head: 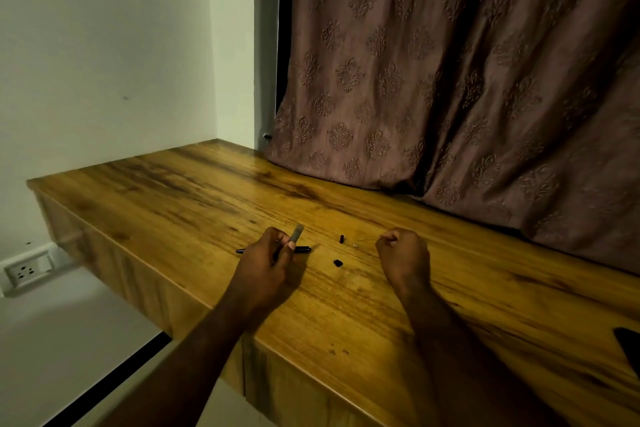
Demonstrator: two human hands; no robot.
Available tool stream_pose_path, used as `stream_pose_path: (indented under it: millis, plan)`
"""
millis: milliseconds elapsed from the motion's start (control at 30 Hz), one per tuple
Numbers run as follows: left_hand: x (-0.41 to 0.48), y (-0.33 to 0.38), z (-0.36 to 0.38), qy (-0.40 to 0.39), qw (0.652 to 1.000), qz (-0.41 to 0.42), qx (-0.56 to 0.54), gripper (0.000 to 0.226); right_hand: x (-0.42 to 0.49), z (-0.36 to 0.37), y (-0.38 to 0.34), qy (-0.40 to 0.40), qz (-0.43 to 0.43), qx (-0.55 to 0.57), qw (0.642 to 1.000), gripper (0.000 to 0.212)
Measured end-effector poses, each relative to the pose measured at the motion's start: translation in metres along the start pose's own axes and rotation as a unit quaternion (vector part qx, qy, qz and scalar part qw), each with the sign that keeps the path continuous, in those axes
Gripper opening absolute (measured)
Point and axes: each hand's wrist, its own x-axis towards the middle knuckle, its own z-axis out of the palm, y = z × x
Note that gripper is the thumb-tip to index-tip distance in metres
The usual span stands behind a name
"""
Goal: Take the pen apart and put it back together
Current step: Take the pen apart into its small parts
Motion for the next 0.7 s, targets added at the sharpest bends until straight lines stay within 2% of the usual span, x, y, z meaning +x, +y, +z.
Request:
stream_pose_path:
  millis: [133,700]
  plan:
    - [-0.001,0.001,0.0,0.0,1.0,-0.003,-0.006,0.009,-0.007,-0.003,-0.005,-0.023,0.019,-0.083,0.996,0.016]
    - [-0.001,0.003,0.0,-0.008,0.999,-0.019,-0.026,0.008,-0.021,0.008,-0.025,-0.052,-0.051,-0.192,0.979,0.021]
